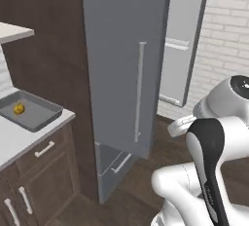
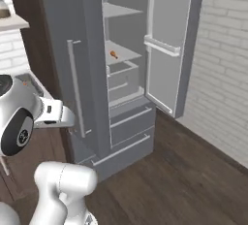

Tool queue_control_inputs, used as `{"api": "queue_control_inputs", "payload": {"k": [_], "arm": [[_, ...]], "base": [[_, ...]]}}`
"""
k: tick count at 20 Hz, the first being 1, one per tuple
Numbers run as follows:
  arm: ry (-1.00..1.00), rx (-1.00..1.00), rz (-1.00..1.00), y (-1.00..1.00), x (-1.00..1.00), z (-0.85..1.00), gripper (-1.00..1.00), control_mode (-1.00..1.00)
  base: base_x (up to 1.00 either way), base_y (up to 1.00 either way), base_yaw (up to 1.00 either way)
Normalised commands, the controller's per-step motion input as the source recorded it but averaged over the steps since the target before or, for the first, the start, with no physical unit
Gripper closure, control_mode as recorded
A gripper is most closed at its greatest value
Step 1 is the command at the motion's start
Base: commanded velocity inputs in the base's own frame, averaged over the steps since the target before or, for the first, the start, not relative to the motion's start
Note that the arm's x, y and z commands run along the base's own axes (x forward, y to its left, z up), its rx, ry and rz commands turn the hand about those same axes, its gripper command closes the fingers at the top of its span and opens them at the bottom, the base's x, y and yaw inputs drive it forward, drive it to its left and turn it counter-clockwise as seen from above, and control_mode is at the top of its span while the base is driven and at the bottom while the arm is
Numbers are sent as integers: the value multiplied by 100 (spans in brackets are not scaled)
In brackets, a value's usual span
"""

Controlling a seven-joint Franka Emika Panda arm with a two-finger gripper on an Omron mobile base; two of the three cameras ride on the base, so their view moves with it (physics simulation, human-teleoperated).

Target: Place one squash and one chicken drumstick in each tupperware on the nearby counter, to pack two identical lunches.

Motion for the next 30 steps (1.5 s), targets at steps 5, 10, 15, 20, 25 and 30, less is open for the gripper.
{"api": "queue_control_inputs", "payload": {"k": [5,10,15,20,25,30], "arm": [[0,0,0,0,0,0,-100,100],[0,0,0,0,0,0,-100,100],[0,0,0,0,0,0,-100,100],[0,0,0,0,0,0,-100,100],[0,0,0,0,0,0,-100,100],[0,0,0,0,0,0,-100,100]], "base": [[0,-61,-54],[2,-53,-44],[23,-56,-27],[68,-46,3],[92,-46,33],[69,-2,51]]}}
